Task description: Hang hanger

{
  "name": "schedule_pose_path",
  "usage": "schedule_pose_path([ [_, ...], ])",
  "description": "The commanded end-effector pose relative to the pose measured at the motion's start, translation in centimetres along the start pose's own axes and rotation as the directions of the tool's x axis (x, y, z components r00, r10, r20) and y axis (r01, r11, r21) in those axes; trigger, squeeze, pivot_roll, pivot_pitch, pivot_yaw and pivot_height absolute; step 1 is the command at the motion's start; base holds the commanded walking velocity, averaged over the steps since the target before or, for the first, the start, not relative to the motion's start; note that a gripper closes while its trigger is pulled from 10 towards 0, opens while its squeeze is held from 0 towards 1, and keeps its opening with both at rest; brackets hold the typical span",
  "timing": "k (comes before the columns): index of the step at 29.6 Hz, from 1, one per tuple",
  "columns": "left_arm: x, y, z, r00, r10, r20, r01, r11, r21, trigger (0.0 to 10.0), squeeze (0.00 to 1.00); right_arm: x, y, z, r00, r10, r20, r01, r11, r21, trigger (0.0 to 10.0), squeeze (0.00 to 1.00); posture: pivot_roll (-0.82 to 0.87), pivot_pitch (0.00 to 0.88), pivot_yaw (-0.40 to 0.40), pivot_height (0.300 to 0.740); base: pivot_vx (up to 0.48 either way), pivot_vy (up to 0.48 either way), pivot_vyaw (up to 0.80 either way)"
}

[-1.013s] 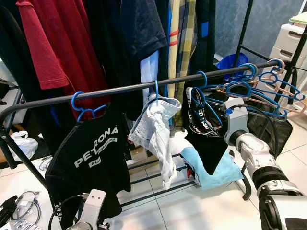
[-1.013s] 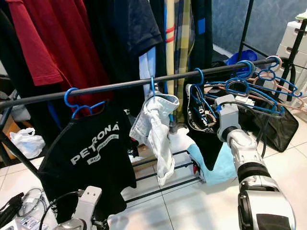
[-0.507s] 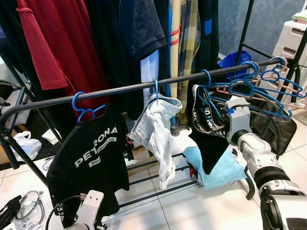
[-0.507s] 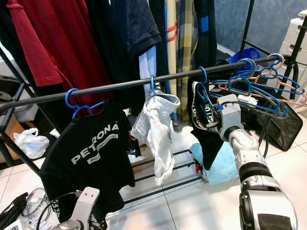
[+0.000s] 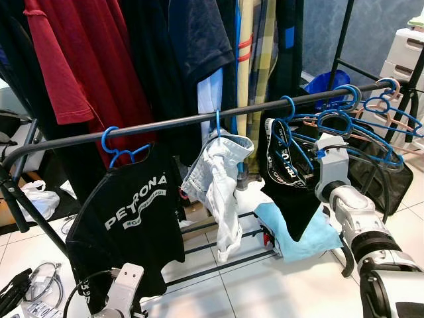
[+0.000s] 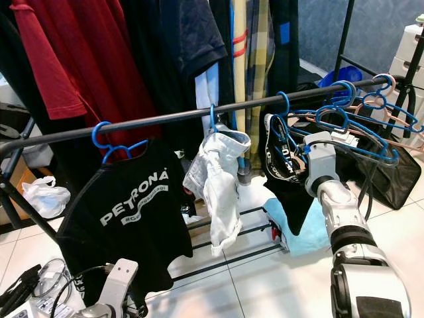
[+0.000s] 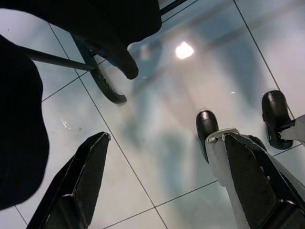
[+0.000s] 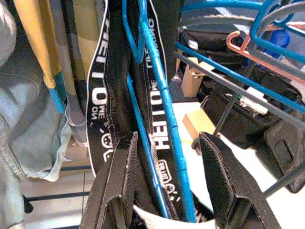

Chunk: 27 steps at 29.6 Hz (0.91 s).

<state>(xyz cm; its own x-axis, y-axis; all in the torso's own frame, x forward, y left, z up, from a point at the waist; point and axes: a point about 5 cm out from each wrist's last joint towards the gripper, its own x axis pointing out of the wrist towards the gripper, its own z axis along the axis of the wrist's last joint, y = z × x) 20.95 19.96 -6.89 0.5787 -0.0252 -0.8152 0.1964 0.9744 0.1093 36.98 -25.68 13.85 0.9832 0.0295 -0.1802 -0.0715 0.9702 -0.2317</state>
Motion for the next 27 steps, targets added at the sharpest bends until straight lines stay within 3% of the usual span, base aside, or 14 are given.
schedule_pose_path([
  [1,-0.3,1.0,-0.6,1.0,0.018,-0.009,-0.018,1.0,0.017,10.0,0.0,0.2,0.5,-0.3,0.999,0.015,-0.037,-0.015,1.0,0.009,10.0,0.0,0.02,0.0,0.081,0.74,0.0,0.0,0.0],
  [9,-0.4,1.2,-1.1,1.0,0.016,-0.003,-0.016,1.0,0.012,10.0,0.0,0.2,0.6,-0.8,0.996,0.029,-0.087,-0.03,1.0,-0.006,10.0,0.0,0.02,0.014,0.092,0.74,0.0,0.0,0.0],
  [10,-0.4,1.2,-1.1,1.0,0.016,-0.004,-0.016,1.0,0.013,10.0,0.0,0.1,0.3,-0.7,0.996,0.018,-0.089,-0.019,1.0,-0.008,2.2,0.0,0.02,0.02,0.094,0.74,0.0,0.0,0.0],
  [12,-0.4,1.2,-1.1,1.0,0.016,-0.004,-0.016,1.0,0.013,10.0,0.0,0.1,0.3,-0.7,0.996,0.018,-0.089,-0.019,1.0,-0.008,2.2,0.0,0.02,0.02,0.094,0.74,0.0,0.0,0.0],
  [13,-0.5,1.3,-1.2,1.0,0.016,-0.004,-0.016,1.0,0.012,10.0,0.0,0.1,0.0,-0.7,0.996,0.01,-0.088,-0.011,1.0,-0.008,0.0,0.0,0.02,0.022,0.093,0.74,0.0,0.0,0.0],
  [20,-0.5,1.3,-1.1,1.0,0.017,-0.002,-0.017,1.0,0.011,10.0,0.0,-0.1,-0.8,-0.2,0.997,-0.015,-0.07,0.013,1.0,-0.018,0.0,0.0,0.02,0.022,0.094,0.74,0.0,0.0,0.0],
  [23,-0.4,1.2,-0.8,1.0,0.022,0.014,-0.022,1.0,0.007,10.0,0.0,0.0,-1.5,0.9,0.998,-0.052,-0.025,0.049,0.994,-0.1,0.0,0.0,0.0,0.007,0.094,0.74,0.0,0.0,0.0],
  [27,-0.4,1.2,-0.6,0.999,0.029,0.028,-0.029,1.0,-0.003,10.0,0.0,-0.1,-1.7,1.8,0.998,-0.063,0.026,0.065,0.991,-0.117,0.0,0.0,0.0,0.001,0.093,0.74,0.0,0.0,0.0],
])
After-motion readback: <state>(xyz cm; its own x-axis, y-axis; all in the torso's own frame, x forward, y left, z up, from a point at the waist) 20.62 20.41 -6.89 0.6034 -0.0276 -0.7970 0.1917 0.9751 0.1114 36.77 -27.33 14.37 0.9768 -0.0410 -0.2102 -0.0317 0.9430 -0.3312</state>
